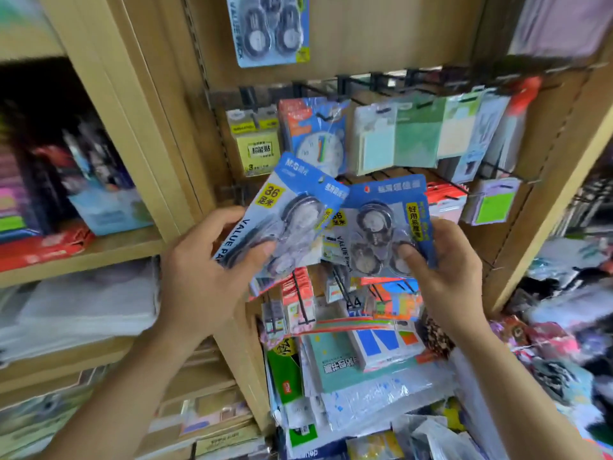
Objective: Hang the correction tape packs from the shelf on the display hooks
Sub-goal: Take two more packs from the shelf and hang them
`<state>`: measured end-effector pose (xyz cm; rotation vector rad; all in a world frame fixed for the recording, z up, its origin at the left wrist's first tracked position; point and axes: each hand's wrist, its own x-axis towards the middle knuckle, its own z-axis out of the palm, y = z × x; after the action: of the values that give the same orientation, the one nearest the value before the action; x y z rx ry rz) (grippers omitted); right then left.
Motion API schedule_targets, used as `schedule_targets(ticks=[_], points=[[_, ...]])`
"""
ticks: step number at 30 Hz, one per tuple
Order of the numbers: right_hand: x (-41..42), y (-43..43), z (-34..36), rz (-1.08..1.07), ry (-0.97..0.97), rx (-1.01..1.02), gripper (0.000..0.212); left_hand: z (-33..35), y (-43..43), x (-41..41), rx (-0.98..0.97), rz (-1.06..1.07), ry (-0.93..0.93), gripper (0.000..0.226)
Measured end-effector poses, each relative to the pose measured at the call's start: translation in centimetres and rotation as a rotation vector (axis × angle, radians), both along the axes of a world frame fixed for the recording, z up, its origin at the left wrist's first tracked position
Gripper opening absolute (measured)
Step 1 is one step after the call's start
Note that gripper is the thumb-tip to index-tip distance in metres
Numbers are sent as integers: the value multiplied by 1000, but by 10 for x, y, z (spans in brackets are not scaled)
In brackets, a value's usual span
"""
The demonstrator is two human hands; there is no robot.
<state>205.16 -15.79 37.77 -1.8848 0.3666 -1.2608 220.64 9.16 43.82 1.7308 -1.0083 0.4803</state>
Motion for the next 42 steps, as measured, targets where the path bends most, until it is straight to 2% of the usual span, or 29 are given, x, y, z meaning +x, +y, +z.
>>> schedule_targets(ticks=[3,7,11,14,22,28,34,42], points=[[10,-8,30,35,-79,-29,38,36,-3,11,-50,-6,-100,42],[26,-20,65,98,-159,-34,32,73,-7,30,-126,3,-160,35],[39,-23,108,122,-232,-54,37,112,-9,51,-238,54,-186,33],[48,-25,140,154,-282,-71,37,139,-10,64,-297,108,-274,37],[74,-27,208,184,-329,-198,36,193,-8,87,-381,168,-475,39],[97,-20,245,129,-307,-290,35,208,-26,113,-380,401,-772,34],[122,-23,268,172,-334,-238,30,207,-37,138,-481,503,-878,31],[149,-34,269,210,-332,-134,30,206,-36,140,-434,532,-952,31]])
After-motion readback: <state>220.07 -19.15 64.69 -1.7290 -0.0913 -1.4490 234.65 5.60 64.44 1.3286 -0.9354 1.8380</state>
